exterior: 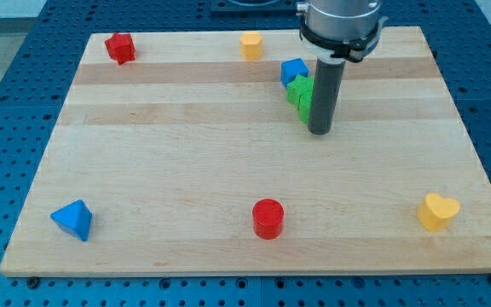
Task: Adjust the green blocks below the blue cube
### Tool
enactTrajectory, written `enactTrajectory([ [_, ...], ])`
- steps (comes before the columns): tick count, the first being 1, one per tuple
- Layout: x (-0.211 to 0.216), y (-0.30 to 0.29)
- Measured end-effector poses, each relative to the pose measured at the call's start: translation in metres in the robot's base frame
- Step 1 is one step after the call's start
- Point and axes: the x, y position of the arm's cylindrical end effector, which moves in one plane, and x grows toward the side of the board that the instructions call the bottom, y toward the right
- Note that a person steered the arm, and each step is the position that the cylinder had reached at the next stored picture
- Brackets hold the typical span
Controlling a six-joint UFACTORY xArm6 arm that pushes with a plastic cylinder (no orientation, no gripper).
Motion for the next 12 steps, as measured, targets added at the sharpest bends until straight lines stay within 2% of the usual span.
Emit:
enactTrajectory([
  [2,0.000,0.016],
  [3,0.000,0.051],
  [4,-0.021,0.058],
  [8,-0.029,0.014],
  [10,-0.029,0.012],
  [12,0.013,0.011],
])
